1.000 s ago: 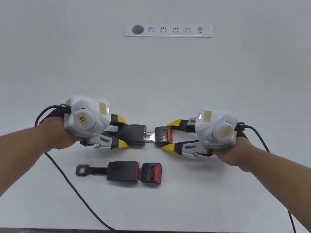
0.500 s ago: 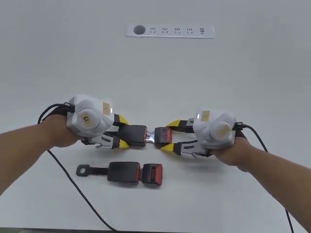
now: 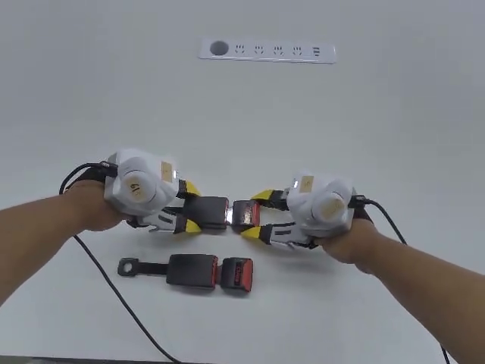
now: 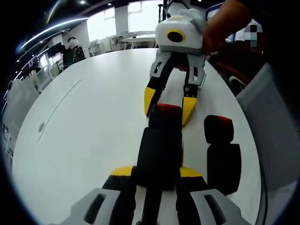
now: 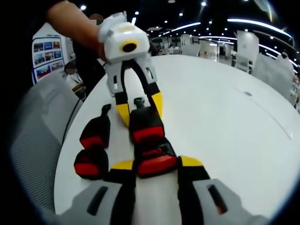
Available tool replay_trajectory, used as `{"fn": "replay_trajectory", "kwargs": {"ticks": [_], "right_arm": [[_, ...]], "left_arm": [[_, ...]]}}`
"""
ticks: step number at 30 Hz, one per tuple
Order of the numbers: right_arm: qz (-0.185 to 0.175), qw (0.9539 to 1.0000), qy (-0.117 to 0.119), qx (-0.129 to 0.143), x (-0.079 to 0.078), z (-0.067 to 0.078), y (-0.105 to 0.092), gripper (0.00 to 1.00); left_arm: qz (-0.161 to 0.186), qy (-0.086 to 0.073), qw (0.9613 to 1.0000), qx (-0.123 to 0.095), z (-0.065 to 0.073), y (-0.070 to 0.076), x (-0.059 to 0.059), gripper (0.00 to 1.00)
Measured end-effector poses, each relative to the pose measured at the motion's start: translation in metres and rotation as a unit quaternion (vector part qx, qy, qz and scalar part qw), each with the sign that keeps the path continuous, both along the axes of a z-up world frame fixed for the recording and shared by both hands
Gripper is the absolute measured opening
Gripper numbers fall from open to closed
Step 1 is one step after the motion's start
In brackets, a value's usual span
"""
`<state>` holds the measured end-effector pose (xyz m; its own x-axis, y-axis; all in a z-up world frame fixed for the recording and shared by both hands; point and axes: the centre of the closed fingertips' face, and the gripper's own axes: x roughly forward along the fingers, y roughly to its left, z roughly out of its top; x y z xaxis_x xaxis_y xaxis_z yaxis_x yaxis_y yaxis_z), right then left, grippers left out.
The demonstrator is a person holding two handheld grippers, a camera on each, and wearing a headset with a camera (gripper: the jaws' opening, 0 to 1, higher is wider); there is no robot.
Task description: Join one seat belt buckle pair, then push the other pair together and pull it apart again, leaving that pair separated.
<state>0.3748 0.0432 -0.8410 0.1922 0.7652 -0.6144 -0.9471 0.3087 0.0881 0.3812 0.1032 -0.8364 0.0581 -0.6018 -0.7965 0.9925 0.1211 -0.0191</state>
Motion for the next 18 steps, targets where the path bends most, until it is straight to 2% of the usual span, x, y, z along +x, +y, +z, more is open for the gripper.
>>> {"fn": "replay_trajectory", "kwargs": {"ticks": [18], "right_arm": [[0.003, 0.9997, -0.002, -0.024, 0.0033, -0.0008, -0.0012, 0.34]], "left_arm": [[-0.006, -0.002, 1.0000, 0.007, -0.0028, 0.0008, 0.0028, 0.33]]}}
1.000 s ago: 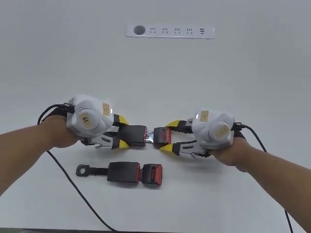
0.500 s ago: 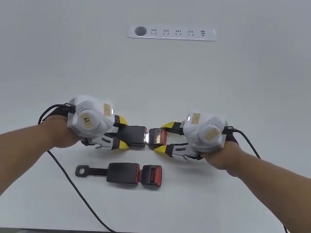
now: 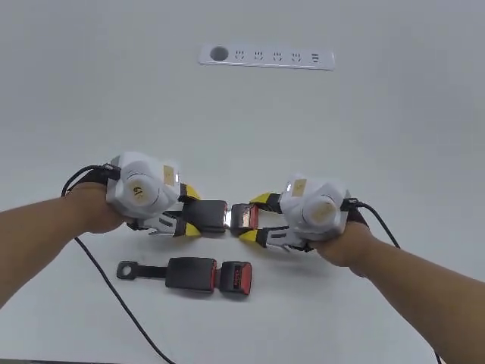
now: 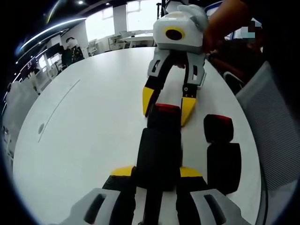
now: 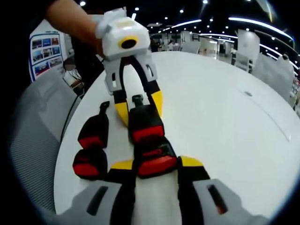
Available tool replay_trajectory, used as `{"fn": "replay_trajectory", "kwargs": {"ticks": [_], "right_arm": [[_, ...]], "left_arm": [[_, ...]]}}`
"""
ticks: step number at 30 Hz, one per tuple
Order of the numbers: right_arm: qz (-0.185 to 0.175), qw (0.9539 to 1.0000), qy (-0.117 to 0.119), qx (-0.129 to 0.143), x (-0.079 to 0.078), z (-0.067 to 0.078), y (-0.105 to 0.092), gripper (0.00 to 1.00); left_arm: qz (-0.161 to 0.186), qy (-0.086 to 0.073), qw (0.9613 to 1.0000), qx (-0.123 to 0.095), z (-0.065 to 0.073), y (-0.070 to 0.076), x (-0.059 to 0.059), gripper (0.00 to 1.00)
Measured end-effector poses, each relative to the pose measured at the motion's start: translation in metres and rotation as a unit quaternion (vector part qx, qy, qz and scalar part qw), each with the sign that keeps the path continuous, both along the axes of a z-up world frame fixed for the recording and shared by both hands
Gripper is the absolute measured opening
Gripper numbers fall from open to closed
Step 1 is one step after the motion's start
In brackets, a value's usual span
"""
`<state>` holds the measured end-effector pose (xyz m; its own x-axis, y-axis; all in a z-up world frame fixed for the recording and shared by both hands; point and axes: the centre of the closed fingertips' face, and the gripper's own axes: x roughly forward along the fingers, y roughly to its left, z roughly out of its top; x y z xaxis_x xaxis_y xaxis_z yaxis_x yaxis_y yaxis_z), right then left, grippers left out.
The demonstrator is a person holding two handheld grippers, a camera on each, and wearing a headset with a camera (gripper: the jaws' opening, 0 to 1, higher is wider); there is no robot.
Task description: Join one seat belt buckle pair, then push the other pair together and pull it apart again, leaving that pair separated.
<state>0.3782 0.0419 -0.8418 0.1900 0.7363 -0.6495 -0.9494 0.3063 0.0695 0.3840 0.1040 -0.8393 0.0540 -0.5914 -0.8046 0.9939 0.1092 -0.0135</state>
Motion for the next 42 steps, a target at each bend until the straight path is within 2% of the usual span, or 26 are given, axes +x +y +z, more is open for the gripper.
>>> {"fn": "replay_trajectory", "kwargs": {"ticks": [28, 35, 42], "right_arm": [[0.001, 0.9998, -0.010, -0.018, 0.001, 0.001, -0.001, 0.35], [-0.003, 0.9998, -0.014, -0.017, 0.002, 0.001, -0.016, 0.35], [0.006, 0.9998, -0.015, -0.009, 0.003, 0.003, -0.021, 0.36]], "left_arm": [[-0.002, 0.001, 1.0000, 0.002, -0.003, 0.002, -0.001, 0.34], [0.000, 0.001, 1.0000, -0.001, -0.003, 0.002, -0.001, 0.34], [-0.003, 0.000, 1.0000, -0.002, 0.001, 0.000, -0.004, 0.34]]}}
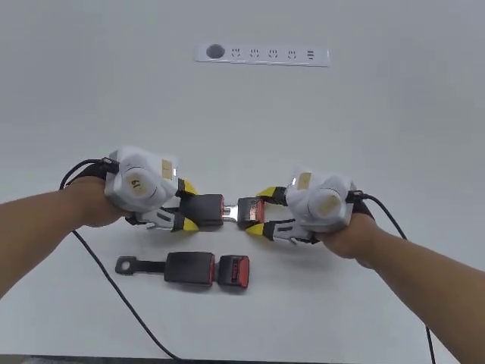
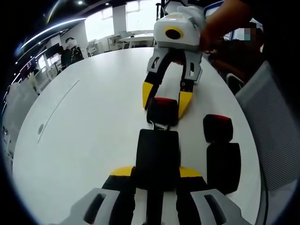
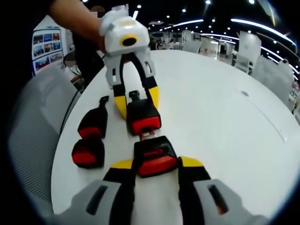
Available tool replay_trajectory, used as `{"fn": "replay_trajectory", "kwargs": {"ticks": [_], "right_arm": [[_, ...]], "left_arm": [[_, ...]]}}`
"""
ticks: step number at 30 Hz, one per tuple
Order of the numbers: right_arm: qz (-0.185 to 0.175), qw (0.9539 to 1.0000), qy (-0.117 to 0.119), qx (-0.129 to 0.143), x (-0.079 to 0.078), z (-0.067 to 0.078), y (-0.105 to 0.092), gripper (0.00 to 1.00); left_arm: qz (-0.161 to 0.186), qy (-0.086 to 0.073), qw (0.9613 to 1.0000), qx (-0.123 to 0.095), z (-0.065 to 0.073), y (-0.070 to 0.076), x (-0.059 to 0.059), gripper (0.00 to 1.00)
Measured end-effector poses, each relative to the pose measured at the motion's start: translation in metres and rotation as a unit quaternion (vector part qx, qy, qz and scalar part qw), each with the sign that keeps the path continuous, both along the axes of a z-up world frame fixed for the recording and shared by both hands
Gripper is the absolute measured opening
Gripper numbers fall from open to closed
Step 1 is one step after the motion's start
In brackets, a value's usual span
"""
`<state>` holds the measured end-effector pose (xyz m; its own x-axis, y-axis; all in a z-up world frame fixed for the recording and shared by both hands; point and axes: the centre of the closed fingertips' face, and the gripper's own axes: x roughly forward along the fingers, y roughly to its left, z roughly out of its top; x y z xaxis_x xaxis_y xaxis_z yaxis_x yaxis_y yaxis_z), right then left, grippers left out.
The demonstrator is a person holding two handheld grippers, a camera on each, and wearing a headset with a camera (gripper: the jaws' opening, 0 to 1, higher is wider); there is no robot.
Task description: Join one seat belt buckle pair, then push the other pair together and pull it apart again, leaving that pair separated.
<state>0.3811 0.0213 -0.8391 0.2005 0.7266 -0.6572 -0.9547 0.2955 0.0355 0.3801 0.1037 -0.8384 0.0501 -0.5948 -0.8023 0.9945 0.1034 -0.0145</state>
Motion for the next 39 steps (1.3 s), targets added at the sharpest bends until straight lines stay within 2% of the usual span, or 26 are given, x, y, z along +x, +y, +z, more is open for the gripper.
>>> {"fn": "replay_trajectory", "kwargs": {"ticks": [4, 10, 21, 39], "right_arm": [[0.004, 1.0000, -0.007, -0.003, -0.001, 0.001, -0.007, 0.36], [-0.003, 1.0000, 0.001, -0.009, -0.003, -0.001, -0.025, 0.36], [-0.011, 0.9999, -0.003, -0.007, 0.001, -0.003, -0.048, 0.36], [-0.023, 0.9996, 0.003, -0.016, -0.004, -0.003, -0.097, 0.36]], "left_arm": [[-0.001, 0.000, 1.0000, 0.002, 0.002, -0.001, -0.001, 0.34], [0.000, 0.001, 1.0000, 0.002, 0.002, 0.000, -0.001, 0.34], [0.002, 0.002, 1.0000, 0.003, 0.002, 0.001, -0.001, 0.34], [0.002, 0.004, 1.0000, 0.002, -0.001, 0.002, 0.003, 0.34]]}}
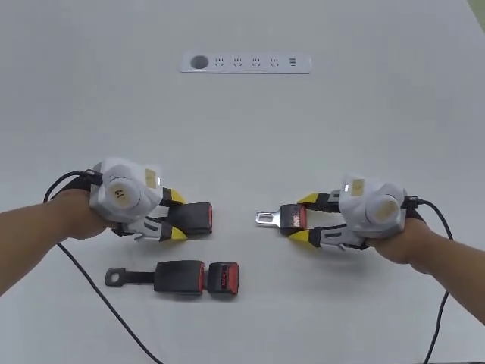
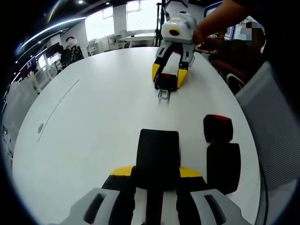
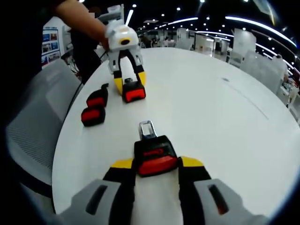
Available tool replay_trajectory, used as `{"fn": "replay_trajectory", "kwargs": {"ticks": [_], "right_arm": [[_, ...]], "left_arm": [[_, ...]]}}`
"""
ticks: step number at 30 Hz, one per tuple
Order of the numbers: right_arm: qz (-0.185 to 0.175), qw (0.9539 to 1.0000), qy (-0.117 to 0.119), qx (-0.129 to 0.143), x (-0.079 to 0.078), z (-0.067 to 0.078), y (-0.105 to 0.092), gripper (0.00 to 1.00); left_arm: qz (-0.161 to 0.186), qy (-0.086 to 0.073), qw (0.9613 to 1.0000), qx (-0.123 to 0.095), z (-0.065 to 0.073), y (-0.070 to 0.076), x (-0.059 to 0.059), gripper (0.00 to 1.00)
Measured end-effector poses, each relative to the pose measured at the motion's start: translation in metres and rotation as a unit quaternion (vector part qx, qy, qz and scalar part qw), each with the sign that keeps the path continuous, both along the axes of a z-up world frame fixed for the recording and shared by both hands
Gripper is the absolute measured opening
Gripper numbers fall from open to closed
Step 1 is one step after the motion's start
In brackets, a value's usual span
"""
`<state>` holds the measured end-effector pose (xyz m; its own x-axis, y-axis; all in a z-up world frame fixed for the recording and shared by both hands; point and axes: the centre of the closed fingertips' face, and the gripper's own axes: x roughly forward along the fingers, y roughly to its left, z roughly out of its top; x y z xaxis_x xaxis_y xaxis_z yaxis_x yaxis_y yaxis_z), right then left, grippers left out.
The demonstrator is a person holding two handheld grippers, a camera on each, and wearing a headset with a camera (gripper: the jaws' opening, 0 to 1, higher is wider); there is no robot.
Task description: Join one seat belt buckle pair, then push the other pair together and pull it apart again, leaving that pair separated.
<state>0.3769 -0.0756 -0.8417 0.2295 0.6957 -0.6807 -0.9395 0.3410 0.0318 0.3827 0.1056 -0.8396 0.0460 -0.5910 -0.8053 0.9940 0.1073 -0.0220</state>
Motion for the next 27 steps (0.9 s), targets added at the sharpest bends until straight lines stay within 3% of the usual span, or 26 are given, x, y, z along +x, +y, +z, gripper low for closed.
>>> {"fn": "replay_trajectory", "kwargs": {"ticks": [13, 21, 24, 27], "right_arm": [[-0.015, 0.9999, 0.003, -0.009, -0.009, 0.001, -0.030, 0.36], [-0.017, 0.9997, 0.009, -0.012, -0.009, 0.004, -0.028, 0.37], [-0.018, 0.9995, 0.012, -0.021, -0.009, 0.006, -0.025, 0.37], [-0.033, 0.9990, 0.016, -0.024, -0.013, 0.006, -0.027, 0.40]], "left_arm": [[-0.001, 0.000, 1.0000, -0.001, 0.002, -0.001, -0.001, 0.35], [0.003, 0.000, 1.0000, -0.002, 0.004, -0.002, -0.003, 0.35], [0.010, 0.009, 0.9999, 0.003, 0.004, -0.002, -0.004, 0.36], [0.041, 0.025, 0.9989, 0.004, 0.008, -0.003, -0.005, 0.40]]}}
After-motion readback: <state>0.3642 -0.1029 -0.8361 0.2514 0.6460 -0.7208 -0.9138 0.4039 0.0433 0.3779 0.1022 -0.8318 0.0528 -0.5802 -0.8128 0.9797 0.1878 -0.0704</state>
